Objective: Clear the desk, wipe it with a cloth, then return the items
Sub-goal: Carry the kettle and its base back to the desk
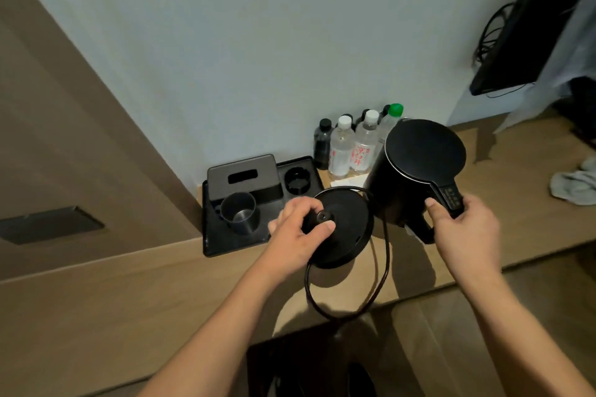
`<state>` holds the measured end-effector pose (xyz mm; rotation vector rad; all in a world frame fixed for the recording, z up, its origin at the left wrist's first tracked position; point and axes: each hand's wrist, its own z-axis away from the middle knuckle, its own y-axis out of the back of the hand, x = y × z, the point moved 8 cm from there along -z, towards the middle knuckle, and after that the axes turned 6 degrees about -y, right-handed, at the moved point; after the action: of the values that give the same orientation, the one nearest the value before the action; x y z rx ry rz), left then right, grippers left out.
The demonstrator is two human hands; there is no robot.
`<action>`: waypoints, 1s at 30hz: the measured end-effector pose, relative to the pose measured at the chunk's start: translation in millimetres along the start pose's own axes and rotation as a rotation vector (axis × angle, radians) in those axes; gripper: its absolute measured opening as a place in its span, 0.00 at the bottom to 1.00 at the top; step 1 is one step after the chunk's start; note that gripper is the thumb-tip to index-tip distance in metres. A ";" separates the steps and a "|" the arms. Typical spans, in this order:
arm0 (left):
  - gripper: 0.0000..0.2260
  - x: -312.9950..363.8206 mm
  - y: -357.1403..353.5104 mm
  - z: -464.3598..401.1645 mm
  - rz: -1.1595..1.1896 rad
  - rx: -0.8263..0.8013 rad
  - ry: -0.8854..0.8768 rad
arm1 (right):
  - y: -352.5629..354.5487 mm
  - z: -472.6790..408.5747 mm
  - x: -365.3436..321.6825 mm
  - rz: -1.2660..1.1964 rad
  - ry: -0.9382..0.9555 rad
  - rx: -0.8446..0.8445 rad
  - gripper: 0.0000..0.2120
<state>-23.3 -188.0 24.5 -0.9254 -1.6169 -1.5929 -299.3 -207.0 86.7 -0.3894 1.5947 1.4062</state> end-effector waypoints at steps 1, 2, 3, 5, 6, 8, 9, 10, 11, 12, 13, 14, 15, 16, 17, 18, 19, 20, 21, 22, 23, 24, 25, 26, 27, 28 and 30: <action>0.08 9.9 -11.5 -11.9 -0.012 -0.009 -0.020 | 9.0 -10.6 3.0 0.005 -0.006 0.027 0.10; 0.08 16.9 -24.1 -23.8 -0.028 -0.020 -0.038 | 17.1 -20.8 5.4 0.008 -0.014 0.049 0.10; 0.09 22.4 -38.4 -35.6 -0.051 -0.037 -0.058 | 23.5 -31.0 8.0 0.005 -0.020 0.060 0.10; 0.11 29.5 -69.7 -59.6 -0.144 -0.093 -0.116 | 31.9 -50.8 14.5 -0.002 -0.023 0.071 0.10; 0.12 30.1 -87.3 -71.5 -0.222 -0.133 -0.151 | 34.9 -60.1 19.0 -0.004 -0.027 0.075 0.11; 0.14 26.3 -124.0 -92.0 -0.396 -0.228 -0.198 | 38.6 -77.2 29.2 -0.003 -0.039 0.086 0.11; 0.14 21.7 -141.3 -100.4 -0.470 -0.267 -0.211 | 39.1 -84.9 34.8 0.000 -0.048 0.087 0.11; 0.15 16.2 -157.6 -107.2 -0.523 -0.291 -0.225 | 38.8 -91.7 40.8 0.002 -0.064 0.080 0.10; 0.15 13.0 -171.1 -112.8 -0.553 -0.289 -0.246 | 37.9 -98.0 47.1 0.004 -0.089 0.070 0.09; 0.15 9.3 -182.8 -118.5 -0.563 -0.273 -0.257 | 37.1 -103.5 52.8 0.009 -0.111 0.063 0.08; 0.16 5.7 -192.8 -124.0 -0.561 -0.257 -0.248 | 37.0 -108.7 57.8 0.020 -0.115 0.064 0.08; 0.16 1.0 -202.3 -129.9 -0.556 -0.250 -0.218 | 37.2 -113.4 61.7 0.037 -0.105 0.067 0.09; 0.17 -3.5 -212.2 -136.1 -0.559 -0.253 -0.184 | 37.4 -117.5 65.0 0.055 -0.099 0.070 0.10; 0.18 -8.6 -222.6 -142.7 -0.572 -0.262 -0.153 | 37.8 -120.9 68.2 0.067 -0.102 0.071 0.11; 0.18 -13.2 -232.6 -148.9 -0.593 -0.273 -0.135 | 37.7 -123.7 71.5 0.073 -0.108 0.068 0.11; 0.18 -18.8 -242.0 -154.8 -0.617 -0.289 -0.127 | 37.6 -126.3 74.7 0.072 -0.114 0.064 0.11; 0.18 -24.5 -248.4 -159.5 -0.637 -0.301 -0.121 | 37.4 -128.7 77.7 0.068 -0.118 0.060 0.10; 0.18 -32.6 -251.8 -163.0 -0.650 -0.308 -0.108 | 36.8 -130.4 79.3 0.062 -0.120 0.055 0.09; 0.19 -42.2 -253.0 -165.4 -0.662 -0.309 -0.097 | 36.2 -131.8 80.5 0.057 -0.121 0.050 0.08; 0.19 -52.3 -252.5 -166.6 -0.678 -0.308 -0.090 | 35.4 -132.9 80.7 0.054 -0.122 0.044 0.07; 0.19 -60.1 -251.3 -166.6 -0.702 -0.306 -0.087 | 34.6 -134.6 81.9 0.052 -0.128 0.038 0.07; 0.19 -65.4 -249.3 -165.9 -0.730 -0.300 -0.085 | 32.9 -135.8 83.0 0.050 -0.138 0.027 0.07; 0.18 -68.5 -247.6 -164.7 -0.759 -0.291 -0.084 | 30.3 -136.7 84.1 0.045 -0.145 0.012 0.07; 0.18 -69.3 -246.5 -163.8 -0.786 -0.283 -0.083 | 27.3 -137.0 84.0 0.038 -0.143 -0.005 0.07; 0.18 -67.2 -245.7 -163.0 -0.812 -0.271 -0.090 | 24.6 -137.1 83.1 0.030 -0.132 -0.020 0.06; 0.18 -63.2 -245.1 -161.7 -0.832 -0.260 -0.107 | 22.2 -137.2 81.6 0.021 -0.119 -0.031 0.05; 0.18 -58.6 -245.1 -155.9 -0.820 -0.265 -0.157 | 16.8 -136.7 80.9 0.008 -0.110 -0.059 0.05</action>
<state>-204.7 -345.4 -149.2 -0.5294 -2.0823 -2.3717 -411.7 -297.8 18.4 -0.3346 1.4700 1.4582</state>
